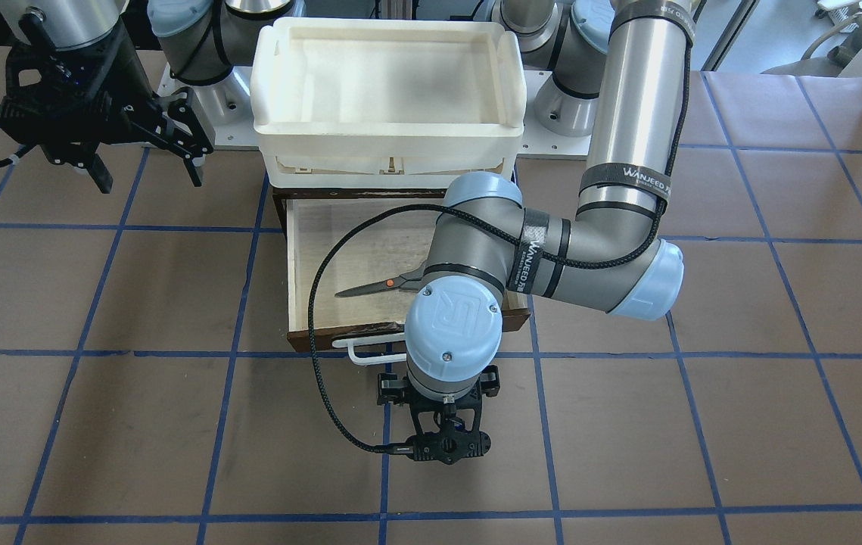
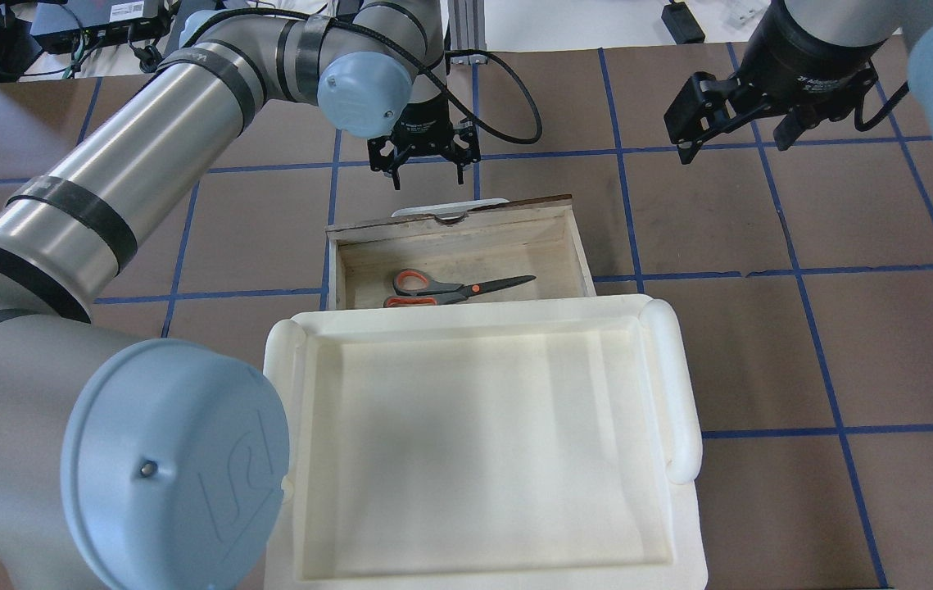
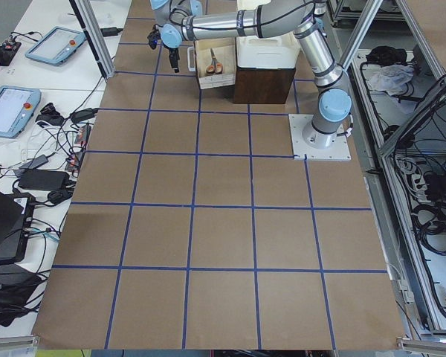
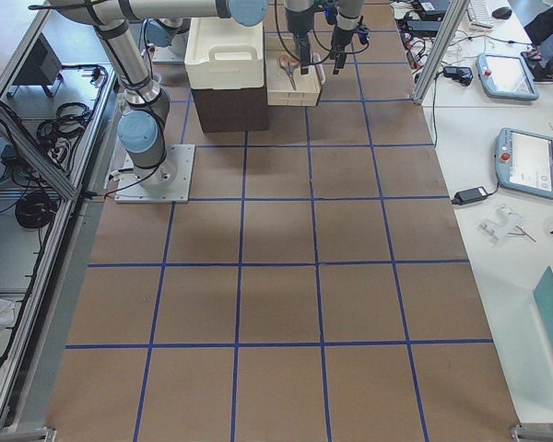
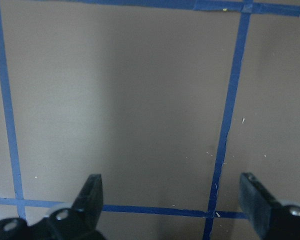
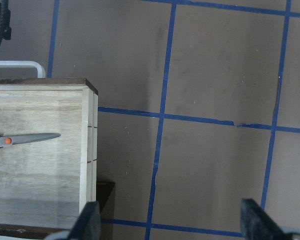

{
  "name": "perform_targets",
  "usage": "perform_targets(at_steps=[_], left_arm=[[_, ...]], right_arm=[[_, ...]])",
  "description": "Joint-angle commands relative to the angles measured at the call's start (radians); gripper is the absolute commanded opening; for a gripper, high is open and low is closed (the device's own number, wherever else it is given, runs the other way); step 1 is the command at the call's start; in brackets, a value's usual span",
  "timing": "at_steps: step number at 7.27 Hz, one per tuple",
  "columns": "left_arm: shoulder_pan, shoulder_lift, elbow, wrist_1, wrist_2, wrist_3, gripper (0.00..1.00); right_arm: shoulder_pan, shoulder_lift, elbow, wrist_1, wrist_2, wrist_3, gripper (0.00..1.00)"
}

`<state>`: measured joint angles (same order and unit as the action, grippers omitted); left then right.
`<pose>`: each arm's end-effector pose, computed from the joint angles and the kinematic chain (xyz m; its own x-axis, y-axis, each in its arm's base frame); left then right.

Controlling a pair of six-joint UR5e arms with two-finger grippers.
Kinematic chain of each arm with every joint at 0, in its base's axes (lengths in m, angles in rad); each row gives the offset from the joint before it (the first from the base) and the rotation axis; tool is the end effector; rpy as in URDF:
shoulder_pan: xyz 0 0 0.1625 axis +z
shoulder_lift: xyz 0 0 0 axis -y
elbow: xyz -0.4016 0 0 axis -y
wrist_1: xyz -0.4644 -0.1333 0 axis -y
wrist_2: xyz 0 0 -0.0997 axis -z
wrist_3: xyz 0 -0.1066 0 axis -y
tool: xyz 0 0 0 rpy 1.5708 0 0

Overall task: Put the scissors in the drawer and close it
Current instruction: 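Withdraw the right gripper while moving the left gripper above the drawer front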

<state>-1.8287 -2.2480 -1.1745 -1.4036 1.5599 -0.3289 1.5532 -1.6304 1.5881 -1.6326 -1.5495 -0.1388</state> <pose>-0.3302 -0.7246 0.2295 -0.9972 -0.0701 -0.0264 -0.0726 0.9912 0.1109 0.1259 -0.5526 0.4874 -0.9925 -0.1224 -0.0066 -0.1210 0.9870 -0.1059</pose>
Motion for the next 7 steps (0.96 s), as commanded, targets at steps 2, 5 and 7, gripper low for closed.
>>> perform_targets(at_steps=[2, 5, 7], left_arm=[[-0.004, 0.001, 0.000, -0.060, -0.009, 0.001, 1.00], [-0.017, 0.007, 0.000, -0.110, -0.009, 0.001, 1.00], [-0.029, 0.027, 0.000, -0.158, -0.021, 0.001, 1.00]], right_arm=[[0.005, -0.011, 0.003, 0.005, -0.001, -0.004, 1.00], [0.045, -0.011, 0.003, -0.001, -0.003, 0.001, 1.00], [0.045, -0.005, 0.003, -0.001, -0.017, -0.004, 1.00]])
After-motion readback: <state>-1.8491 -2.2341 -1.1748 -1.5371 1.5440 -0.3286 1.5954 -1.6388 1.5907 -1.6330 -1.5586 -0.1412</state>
